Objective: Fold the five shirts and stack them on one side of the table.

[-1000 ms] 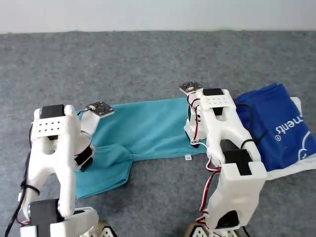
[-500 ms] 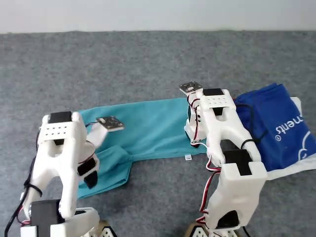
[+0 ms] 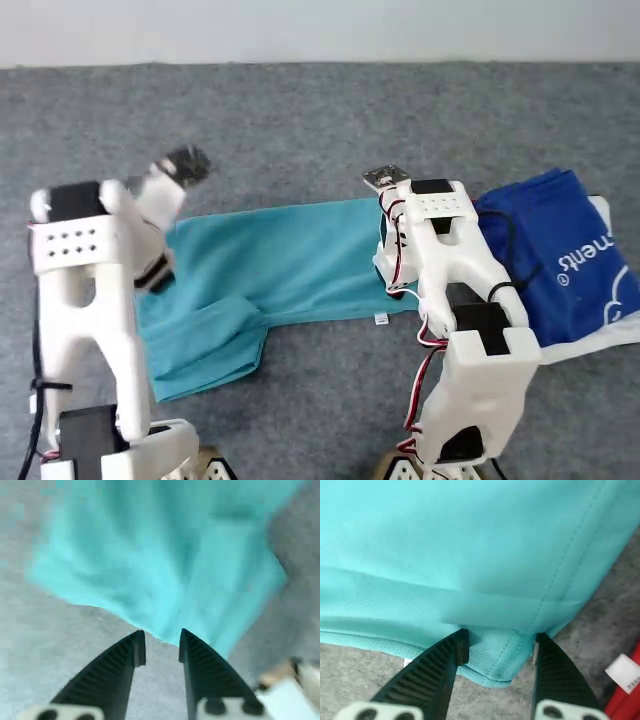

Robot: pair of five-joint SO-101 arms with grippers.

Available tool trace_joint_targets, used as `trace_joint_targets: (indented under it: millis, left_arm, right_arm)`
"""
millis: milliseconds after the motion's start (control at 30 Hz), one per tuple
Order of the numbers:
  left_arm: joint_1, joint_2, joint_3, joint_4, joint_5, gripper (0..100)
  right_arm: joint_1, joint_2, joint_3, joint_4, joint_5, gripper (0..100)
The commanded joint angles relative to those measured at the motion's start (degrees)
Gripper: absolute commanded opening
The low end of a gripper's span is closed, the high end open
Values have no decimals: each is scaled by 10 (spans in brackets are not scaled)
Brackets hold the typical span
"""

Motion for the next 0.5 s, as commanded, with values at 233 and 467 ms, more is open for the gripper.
trace_joint_targets:
  millis: [233,467]
  left_arm:
    - [-7,-11,69,-110,162,122]
    - [-4,-11,168,-82,177,127]
  right_arm:
    - [-100,-192,-4,93,7,208]
    - [-194,-267,-3,94,19,208]
